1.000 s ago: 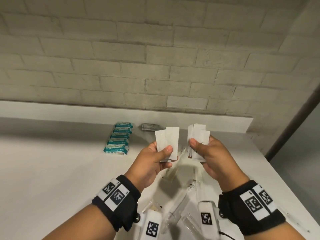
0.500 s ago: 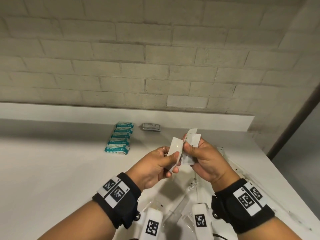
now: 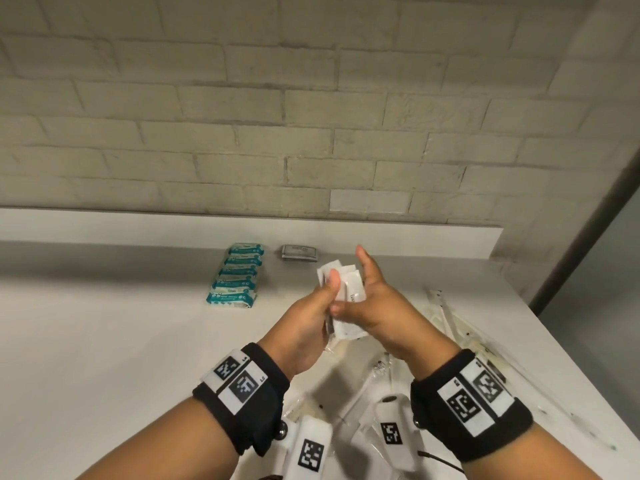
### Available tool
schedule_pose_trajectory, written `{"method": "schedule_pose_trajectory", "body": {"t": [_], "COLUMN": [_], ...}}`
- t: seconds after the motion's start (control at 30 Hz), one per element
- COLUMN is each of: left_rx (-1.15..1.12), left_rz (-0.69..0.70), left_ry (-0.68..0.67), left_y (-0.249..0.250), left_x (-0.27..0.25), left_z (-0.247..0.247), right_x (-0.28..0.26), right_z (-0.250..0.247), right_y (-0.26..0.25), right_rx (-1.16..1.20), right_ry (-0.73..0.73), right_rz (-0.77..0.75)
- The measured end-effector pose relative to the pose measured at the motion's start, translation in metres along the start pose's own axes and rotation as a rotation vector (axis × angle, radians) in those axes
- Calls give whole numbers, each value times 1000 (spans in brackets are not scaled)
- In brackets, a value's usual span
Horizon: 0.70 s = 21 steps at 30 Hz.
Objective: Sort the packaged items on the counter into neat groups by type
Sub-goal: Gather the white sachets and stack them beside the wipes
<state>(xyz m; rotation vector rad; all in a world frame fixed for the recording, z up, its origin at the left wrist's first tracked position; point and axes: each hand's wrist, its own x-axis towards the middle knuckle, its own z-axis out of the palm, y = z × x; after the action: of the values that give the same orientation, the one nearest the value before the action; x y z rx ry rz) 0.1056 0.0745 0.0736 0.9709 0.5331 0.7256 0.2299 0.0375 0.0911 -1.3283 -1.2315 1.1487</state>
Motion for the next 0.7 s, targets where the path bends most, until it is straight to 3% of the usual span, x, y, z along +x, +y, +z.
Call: {"method": "schedule_pose_trajectory", "body": {"t": [0.17,0.37,0.43,0.5,0.6,0.7], "left_rx": [-73,-92,35,19,-44,48], "left_rz": [-14,51,32,38,27,-68], "left_ry": [52,87,125,185,257,184], "left_y": [0,10,7,6,13,14], "left_x": [5,3,2,3,6,6], "left_z": [-3,-6,0,3,-3,-4], "right_x": [-1,-9,-10,-12,-18,-21], "right_z": [10,8,12,12,8,11], "right_y": [2,1,-1,-9,-23,-31], "right_rx": [-80,189,13,-287,-698,-938], "right_ry": [2,35,14,55,109,-33], "right_rz": [48,131,129,90,-84,-217]}}
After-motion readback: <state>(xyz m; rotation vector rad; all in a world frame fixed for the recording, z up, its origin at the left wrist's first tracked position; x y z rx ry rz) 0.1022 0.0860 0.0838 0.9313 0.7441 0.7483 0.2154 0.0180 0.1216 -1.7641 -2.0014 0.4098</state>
